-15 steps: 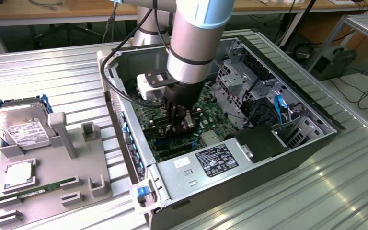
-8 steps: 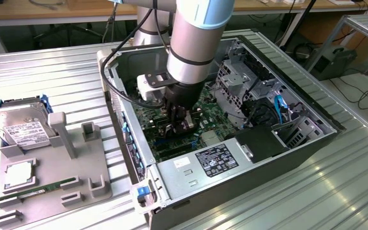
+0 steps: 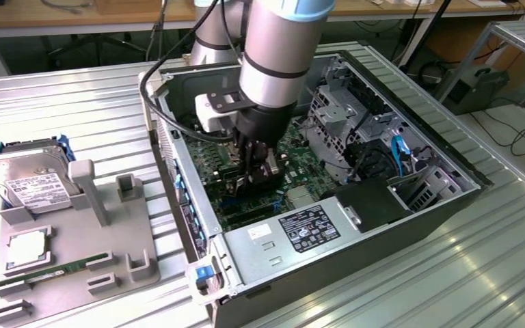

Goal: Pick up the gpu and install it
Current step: 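Insert the gpu into the slot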

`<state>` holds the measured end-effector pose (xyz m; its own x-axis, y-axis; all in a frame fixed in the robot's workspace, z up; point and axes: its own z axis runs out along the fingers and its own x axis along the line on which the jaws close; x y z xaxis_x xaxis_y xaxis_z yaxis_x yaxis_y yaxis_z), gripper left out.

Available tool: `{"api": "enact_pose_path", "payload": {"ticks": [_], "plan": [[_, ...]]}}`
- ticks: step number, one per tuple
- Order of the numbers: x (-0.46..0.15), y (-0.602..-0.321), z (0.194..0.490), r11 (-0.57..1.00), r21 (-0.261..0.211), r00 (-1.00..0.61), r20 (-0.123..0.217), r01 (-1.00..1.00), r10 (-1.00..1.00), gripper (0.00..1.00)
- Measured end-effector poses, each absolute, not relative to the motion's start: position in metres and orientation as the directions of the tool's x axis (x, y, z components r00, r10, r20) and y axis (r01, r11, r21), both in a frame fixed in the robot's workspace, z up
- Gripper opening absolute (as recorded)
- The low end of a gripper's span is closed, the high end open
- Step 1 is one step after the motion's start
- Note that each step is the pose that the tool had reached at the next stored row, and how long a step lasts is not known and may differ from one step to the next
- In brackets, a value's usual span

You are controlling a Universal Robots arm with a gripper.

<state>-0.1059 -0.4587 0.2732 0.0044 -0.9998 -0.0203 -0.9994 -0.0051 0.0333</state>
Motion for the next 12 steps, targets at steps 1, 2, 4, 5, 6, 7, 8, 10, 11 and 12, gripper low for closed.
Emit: {"api": "enact_pose_path", "payload": {"ticks": [1, 2, 4, 5, 6, 7, 8, 10, 11, 12], "plan": [[-0.106, -0.458, 0.277, -0.005, 0.033, 0.004, -0.02, -0.999, -1.0, 0.33], [-0.106, -0.458, 0.28, -0.005, 0.033, 0.004, -0.02, -0.999, -1.0, 0.33], [-0.106, -0.457, 0.284, -0.005, 0.033, 0.004, -0.021, -0.999, -1.0, 0.33], [-0.106, -0.455, 0.285, -0.005, 0.033, 0.004, -0.019, -0.999, -1.0, 0.33], [-0.106, -0.453, 0.285, -0.005, 0.033, 0.004, -0.019, -0.999, -1.0, 0.31], [-0.105, -0.453, 0.285, -0.006, 0.035, 0.005, -0.019, -0.999, -1.0, 0.31], [-0.102, -0.452, 0.285, -0.006, 0.038, 0.006, -0.019, -0.999, -1.0, 0.25], [-0.095, -0.452, 0.285, -0.007, 0.048, 0.006, -0.019, -0.999, -1.0, 0.19], [-0.092, -0.452, 0.285, -0.008, 0.052, 0.007, -0.019, -0.999, -1.0, 0.13], [-0.089, -0.452, 0.285, -0.008, 0.057, 0.007, -0.019, -0.998, -1.0, 0.11]]}}
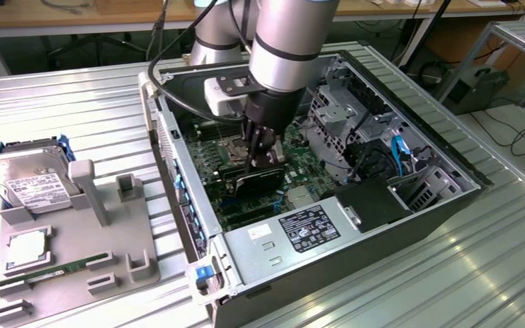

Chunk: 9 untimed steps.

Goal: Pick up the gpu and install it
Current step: 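Insert the gpu into the slot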

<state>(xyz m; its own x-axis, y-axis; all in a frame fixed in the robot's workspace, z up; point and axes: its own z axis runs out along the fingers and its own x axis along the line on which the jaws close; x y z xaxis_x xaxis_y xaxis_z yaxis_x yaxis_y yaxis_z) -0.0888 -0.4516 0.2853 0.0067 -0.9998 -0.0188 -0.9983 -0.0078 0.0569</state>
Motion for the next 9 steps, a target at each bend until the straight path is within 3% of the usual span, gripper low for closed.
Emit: {"api": "enact_pose_path", "payload": {"ticks": [9], "plan": [[-0.0807, -0.4516, 0.2853, -0.008, 0.068, 0.007, -0.019, -0.998, -1.0, 0.11]]}}
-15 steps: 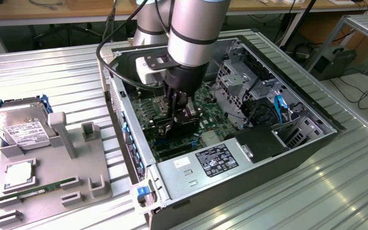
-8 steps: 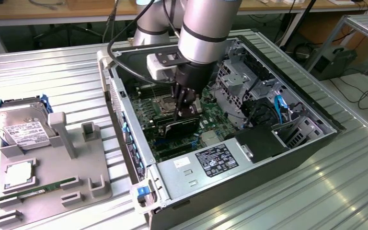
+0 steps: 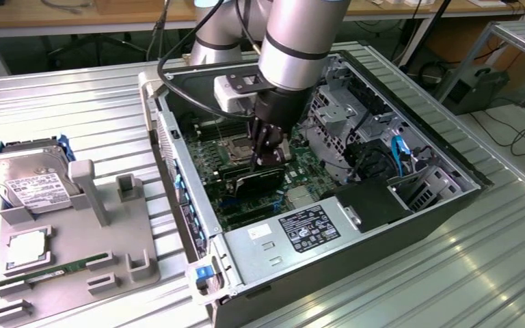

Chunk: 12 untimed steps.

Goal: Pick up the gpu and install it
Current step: 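Insert the gpu into the slot, then press down on the gpu until it lock into place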

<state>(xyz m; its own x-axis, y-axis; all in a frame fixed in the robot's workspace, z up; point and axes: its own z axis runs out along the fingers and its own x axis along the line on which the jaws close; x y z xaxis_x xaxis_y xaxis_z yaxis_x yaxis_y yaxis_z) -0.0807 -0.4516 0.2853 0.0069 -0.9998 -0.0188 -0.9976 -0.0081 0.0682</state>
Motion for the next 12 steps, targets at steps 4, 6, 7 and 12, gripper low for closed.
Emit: {"api": "enact_pose_path", "payload": {"ticks": [4, 6, 7, 12], "plan": [[-0.081, -0.452, 0.285, -0.008, 0.068, 0.007, -0.019, -0.998, -1.0, 0.11], [-0.083, -0.454, 0.285, -0.008, 0.068, 0.007, -0.019, -0.998, -1.0, 0.11], [-0.084, -0.454, 0.285, -0.008, 0.068, 0.007, -0.019, -0.998, -1.0, 0.11], [-0.094, -0.455, 0.282, -0.008, 0.068, 0.007, -0.019, -0.998, -1.0, 0.11]]}}
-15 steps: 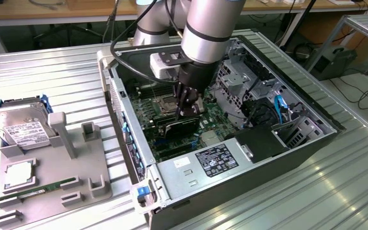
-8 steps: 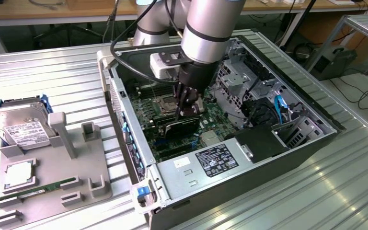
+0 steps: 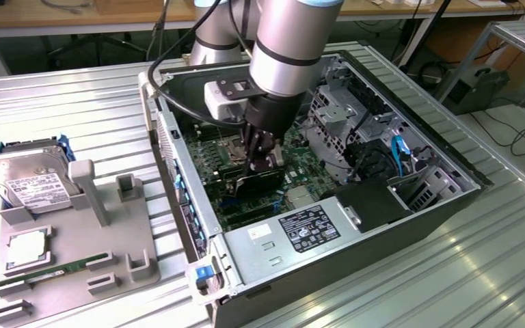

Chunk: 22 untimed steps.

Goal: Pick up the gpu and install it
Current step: 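Press down on the gpu until it lock into place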

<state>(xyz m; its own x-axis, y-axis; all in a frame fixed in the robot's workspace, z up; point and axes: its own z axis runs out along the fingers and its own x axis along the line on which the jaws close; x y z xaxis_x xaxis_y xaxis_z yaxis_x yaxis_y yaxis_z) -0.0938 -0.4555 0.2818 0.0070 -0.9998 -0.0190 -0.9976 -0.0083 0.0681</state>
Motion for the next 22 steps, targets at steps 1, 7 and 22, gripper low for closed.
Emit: {"api": "enact_pose_path", "payload": {"ticks": [1, 7, 22], "plan": [[-0.094, -0.455, 0.281, -0.008, 0.068, 0.007, -0.019, -0.998, -1.0, 0.11], [-0.103, -0.455, 0.275, -0.008, 0.068, 0.007, -0.019, -0.998, -1.0, 0.11], [-0.105, -0.456, 0.272, -0.008, 0.067, 0.007, -0.019, -0.998, -1.0, 0.11]]}}
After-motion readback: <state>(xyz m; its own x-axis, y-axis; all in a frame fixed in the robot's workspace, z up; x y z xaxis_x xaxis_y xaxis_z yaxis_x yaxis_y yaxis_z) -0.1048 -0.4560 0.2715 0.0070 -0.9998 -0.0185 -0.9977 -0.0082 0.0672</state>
